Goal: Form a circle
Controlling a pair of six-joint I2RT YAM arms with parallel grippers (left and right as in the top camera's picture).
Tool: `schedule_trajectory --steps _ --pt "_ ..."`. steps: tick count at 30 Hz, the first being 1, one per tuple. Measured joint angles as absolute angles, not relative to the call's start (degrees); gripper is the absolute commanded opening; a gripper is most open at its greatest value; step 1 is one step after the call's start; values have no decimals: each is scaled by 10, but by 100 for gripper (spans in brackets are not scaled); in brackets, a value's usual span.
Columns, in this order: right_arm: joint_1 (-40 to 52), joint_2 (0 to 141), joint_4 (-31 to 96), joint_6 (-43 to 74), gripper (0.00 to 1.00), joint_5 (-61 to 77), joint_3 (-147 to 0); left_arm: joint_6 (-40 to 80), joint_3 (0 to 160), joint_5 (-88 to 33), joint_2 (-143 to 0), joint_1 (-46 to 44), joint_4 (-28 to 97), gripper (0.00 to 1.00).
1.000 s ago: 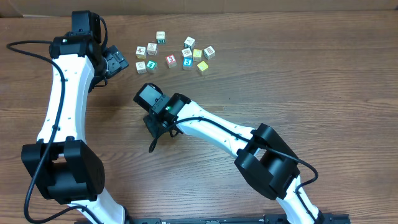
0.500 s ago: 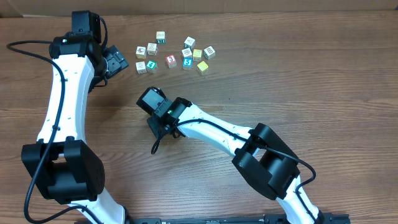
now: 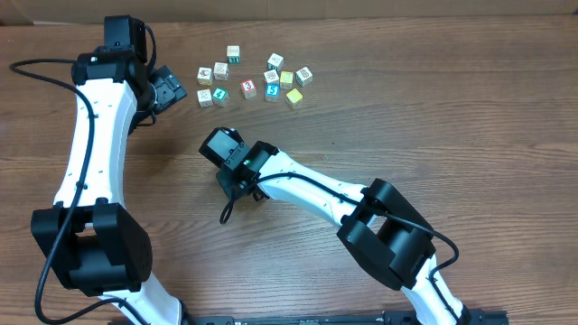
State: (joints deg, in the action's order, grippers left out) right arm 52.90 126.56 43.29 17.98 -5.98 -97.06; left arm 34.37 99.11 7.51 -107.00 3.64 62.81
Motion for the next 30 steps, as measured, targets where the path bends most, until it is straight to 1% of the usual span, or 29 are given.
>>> schedule_trajectory --steps 30 --pt "529 1266 461 164 4 -69 -971 344 991 75 -1070 36 628 100"
